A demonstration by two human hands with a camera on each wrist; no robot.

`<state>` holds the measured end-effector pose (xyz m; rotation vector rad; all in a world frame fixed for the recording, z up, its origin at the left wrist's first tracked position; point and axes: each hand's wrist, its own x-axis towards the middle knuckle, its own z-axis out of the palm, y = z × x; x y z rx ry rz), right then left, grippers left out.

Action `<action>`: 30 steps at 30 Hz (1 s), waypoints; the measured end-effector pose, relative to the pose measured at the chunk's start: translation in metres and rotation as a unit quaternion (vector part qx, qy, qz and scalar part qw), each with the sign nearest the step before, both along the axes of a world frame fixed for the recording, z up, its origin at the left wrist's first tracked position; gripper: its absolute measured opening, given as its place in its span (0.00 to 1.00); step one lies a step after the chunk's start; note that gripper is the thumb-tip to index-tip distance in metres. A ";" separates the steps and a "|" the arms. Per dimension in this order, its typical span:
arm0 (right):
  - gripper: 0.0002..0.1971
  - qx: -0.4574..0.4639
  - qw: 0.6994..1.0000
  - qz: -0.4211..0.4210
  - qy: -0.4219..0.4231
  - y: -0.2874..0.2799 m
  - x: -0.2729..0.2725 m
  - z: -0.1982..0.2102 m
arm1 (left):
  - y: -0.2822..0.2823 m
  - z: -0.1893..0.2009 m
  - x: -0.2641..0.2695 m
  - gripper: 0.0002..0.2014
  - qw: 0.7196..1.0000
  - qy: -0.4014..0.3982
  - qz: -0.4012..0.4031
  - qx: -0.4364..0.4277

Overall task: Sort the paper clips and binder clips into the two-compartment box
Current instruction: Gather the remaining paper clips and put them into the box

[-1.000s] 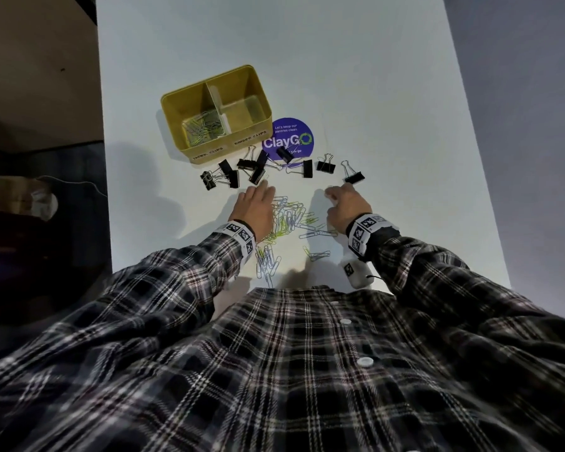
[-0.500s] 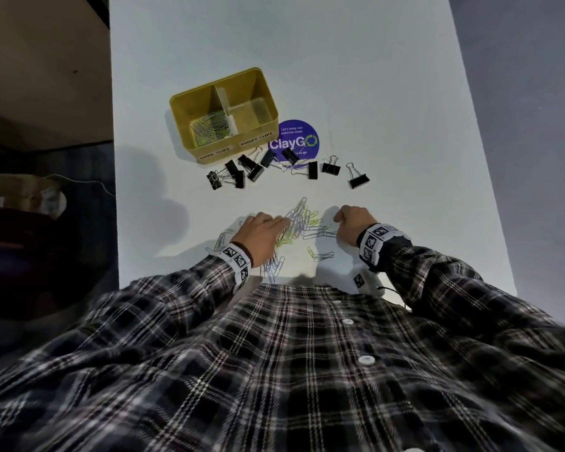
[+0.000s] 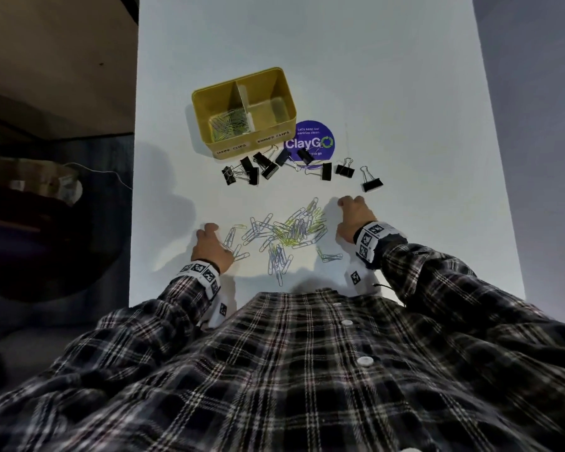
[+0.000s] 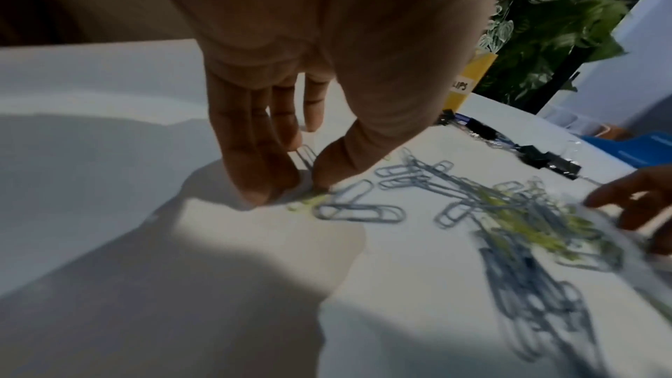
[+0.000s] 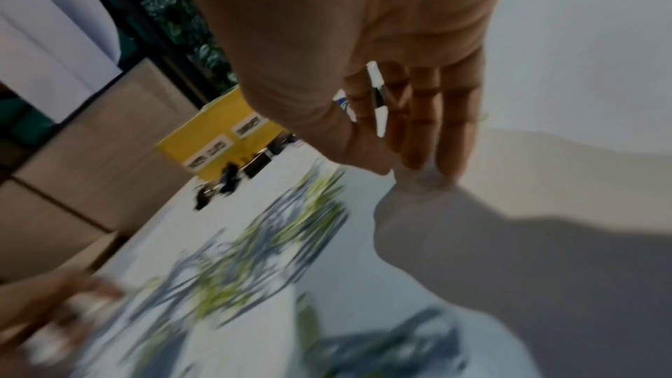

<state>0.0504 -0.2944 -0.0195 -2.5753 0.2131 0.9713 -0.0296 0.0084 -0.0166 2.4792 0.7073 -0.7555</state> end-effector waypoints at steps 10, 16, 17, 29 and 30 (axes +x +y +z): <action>0.43 0.048 0.968 0.232 -0.080 0.032 -0.011 0.000 | -0.057 -0.001 0.025 0.25 0.970 -0.083 -0.215 -0.076; 0.59 -0.054 0.925 0.370 -0.065 0.048 -0.009 -0.005 | -0.059 -0.007 0.020 0.56 0.944 -0.029 -0.329 0.001; 0.57 -0.058 0.923 0.374 -0.062 0.051 -0.007 -0.005 | -0.060 -0.008 0.019 0.59 0.939 -0.029 -0.344 0.011; 0.12 -0.009 0.926 0.366 -0.095 0.057 -0.004 -0.006 | -0.071 -0.020 0.032 0.23 0.944 -0.085 -0.319 -0.021; 0.12 -0.012 0.926 0.365 -0.094 0.058 -0.002 -0.007 | -0.071 -0.021 0.034 0.21 0.947 -0.094 -0.306 -0.028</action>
